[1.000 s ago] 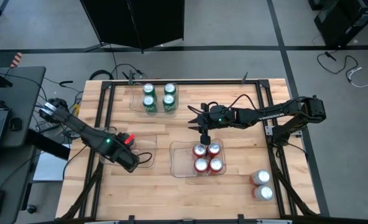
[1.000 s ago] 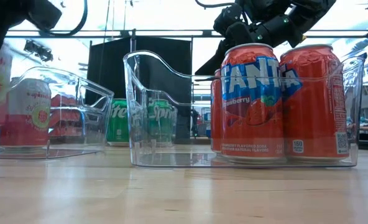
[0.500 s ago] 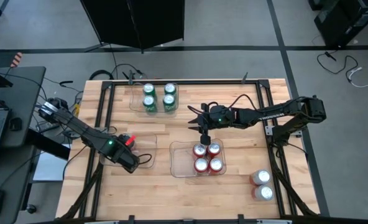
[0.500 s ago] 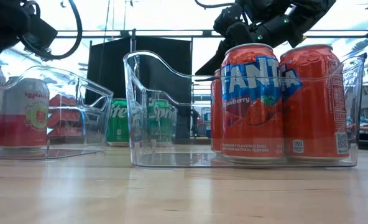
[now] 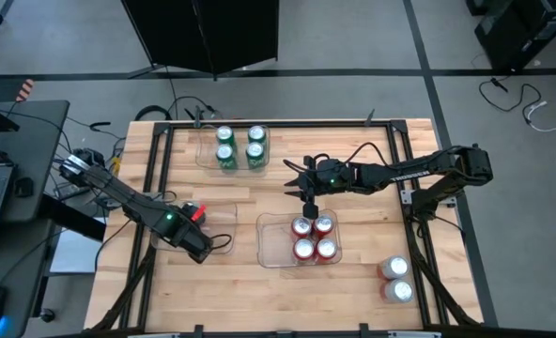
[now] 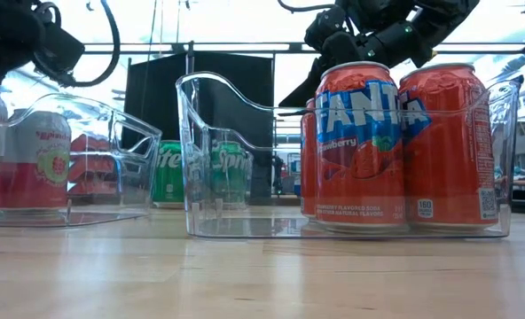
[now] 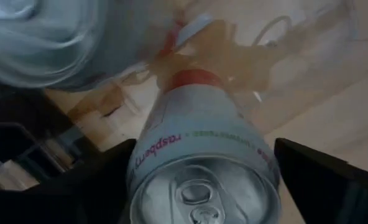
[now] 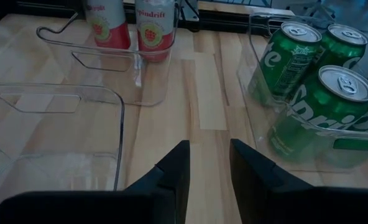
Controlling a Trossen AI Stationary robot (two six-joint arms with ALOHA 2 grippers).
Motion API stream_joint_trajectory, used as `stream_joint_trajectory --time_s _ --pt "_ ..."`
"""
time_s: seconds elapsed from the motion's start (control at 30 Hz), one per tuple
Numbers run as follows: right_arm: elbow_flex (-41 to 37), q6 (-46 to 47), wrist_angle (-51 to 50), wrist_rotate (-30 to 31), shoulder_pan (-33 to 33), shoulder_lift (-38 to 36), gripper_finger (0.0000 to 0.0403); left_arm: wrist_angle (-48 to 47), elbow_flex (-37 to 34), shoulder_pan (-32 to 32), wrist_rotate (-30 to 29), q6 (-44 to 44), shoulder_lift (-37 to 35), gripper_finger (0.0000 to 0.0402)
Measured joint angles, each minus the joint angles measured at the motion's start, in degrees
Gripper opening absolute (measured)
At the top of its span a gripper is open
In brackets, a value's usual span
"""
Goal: Sort soda cans
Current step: Put the pink white soda can into the bottom left transparent bin
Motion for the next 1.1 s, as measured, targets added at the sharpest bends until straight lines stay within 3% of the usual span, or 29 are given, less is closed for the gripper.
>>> stream_joint_trajectory --time_s 0.3,0.7,1.1 --pt "0.0 -0.1 0.5 0.0 0.0 0.0 0.0099 -2.5 2.6 0.0 0.0 1.9 -0.1 0.0324" --pt "0.0 0.0 0.6 0.0 0.0 0.0 0.0099 -6.4 2.9 0.0 0.8 1.9 -0.2 0.038" --pt "0.0 -0.1 1.0 0.0 0.0 0.0 0.01 -12.3 7.2 0.0 2.7 3.3 -0.2 0.0386"
